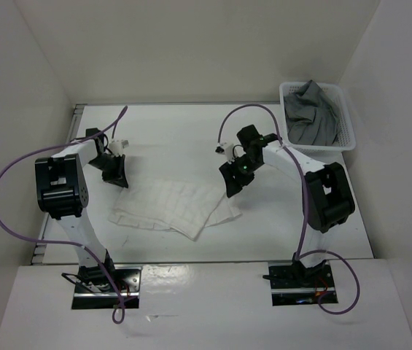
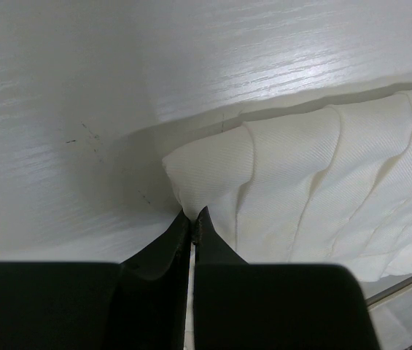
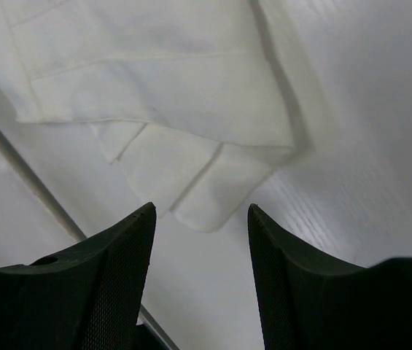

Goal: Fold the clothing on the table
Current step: Fold the skirt

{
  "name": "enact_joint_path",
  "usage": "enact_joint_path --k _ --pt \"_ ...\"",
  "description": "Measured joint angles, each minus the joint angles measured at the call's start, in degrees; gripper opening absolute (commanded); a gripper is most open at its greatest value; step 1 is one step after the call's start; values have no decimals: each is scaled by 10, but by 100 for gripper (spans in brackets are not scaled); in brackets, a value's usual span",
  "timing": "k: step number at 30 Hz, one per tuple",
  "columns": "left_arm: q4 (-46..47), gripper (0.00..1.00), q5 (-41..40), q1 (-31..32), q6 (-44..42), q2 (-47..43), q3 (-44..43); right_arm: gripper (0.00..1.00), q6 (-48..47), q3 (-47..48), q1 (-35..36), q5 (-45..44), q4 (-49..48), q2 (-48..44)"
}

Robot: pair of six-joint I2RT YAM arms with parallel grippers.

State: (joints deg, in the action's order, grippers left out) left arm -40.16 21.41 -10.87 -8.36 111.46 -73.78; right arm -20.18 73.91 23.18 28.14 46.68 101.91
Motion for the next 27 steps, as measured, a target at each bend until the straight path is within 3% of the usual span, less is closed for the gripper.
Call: enact_joint_path --k 12,27 --pt "14 0 -2 1 1 -9 9 59 1 -13 4 94 2 7" --pt "30 0 -3 1 15 -19 24 58 35 -11 6 165 -47 117"
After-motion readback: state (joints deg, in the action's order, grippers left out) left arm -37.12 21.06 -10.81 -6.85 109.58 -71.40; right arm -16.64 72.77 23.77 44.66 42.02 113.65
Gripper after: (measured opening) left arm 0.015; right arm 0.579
